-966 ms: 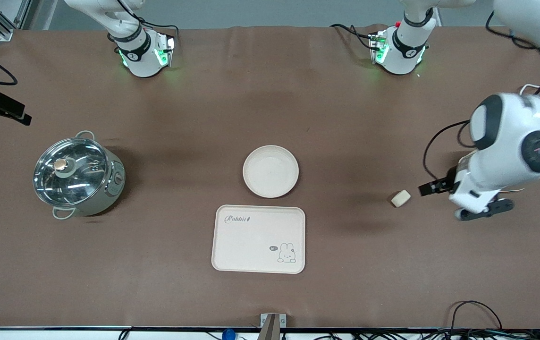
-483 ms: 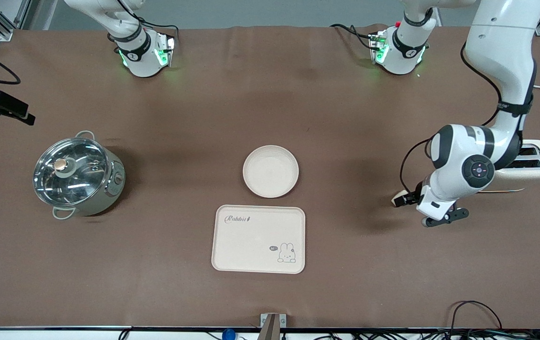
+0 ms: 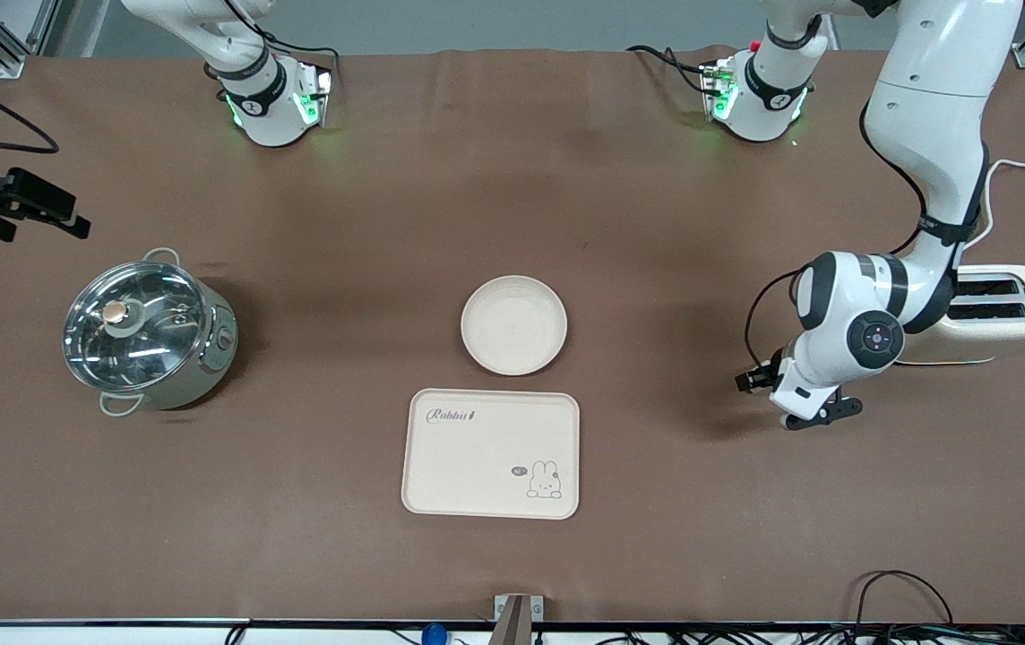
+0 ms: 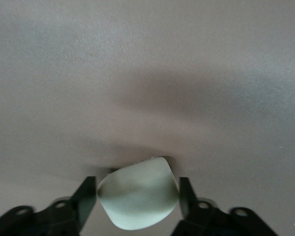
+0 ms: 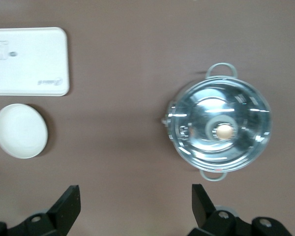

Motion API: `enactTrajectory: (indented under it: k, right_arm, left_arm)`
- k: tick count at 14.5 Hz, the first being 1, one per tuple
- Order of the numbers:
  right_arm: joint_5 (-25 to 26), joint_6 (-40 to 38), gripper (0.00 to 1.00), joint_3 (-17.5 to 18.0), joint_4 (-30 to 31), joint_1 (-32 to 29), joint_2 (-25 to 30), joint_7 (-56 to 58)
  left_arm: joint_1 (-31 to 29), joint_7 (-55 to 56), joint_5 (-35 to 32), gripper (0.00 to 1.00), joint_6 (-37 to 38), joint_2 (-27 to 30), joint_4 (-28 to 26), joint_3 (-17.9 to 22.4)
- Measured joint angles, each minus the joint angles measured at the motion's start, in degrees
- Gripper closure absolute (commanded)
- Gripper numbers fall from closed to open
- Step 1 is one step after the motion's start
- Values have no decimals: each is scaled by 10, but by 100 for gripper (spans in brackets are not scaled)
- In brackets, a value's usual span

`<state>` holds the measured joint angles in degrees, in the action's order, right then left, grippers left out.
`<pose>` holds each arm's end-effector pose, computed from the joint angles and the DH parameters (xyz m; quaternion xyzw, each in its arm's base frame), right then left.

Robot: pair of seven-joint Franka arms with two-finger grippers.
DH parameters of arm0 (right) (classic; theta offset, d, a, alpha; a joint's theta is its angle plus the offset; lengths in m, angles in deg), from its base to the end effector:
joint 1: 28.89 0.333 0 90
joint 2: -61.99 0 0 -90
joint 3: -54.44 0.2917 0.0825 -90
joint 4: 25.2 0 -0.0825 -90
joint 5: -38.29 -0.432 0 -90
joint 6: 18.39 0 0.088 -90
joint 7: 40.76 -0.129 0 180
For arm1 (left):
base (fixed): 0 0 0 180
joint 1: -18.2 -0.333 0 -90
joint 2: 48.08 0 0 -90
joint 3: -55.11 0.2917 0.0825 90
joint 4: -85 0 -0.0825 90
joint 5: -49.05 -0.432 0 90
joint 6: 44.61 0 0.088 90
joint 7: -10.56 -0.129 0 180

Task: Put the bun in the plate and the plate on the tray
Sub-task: 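Carry the bun to the white plate while the right gripper reaches the plate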

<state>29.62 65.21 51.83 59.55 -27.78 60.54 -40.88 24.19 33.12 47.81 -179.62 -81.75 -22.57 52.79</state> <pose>0.5977 0.0055 0.6022 -0.9969 0.0074 0.0217 0.0750 0.6320 -0.0924 0.1073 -0.9915 -0.1186 0.0532 0.0104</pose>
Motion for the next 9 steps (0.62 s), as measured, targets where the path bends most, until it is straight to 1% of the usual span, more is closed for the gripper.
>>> enactTrajectory:
  k: [1, 2, 4, 6, 7, 9]
  right_arm:
    - [-6, -2, 0, 0, 3, 7, -4, -3]
    - [-11, -3, 0, 1, 10, 18, -12, -8]
    - [-30, 23, 0, 2, 37, 52, -37, -20]
    - [-64, 92, 0, 4, 82, 88, -67, -42]
    - [-88, 131, 0, 5, 108, 104, -82, -51]
    - [-154, 210, 0, 5, 165, 125, -107, -58]
  left_arm:
    - [0, 0, 0, 81, 0, 0, 0, 0]
    - [0, 0, 0, 88, 0, 0, 1, 0]
    - [0, 0, 0, 95, 0, 0, 2, -5]
    - [-1, 7, 0, 97, -1, 0, 5, -22]
    - [-2, 23, 0, 97, -1, 1, 8, -38]
    - [1, 86, 0, 96, -2, 1, 27, -89]
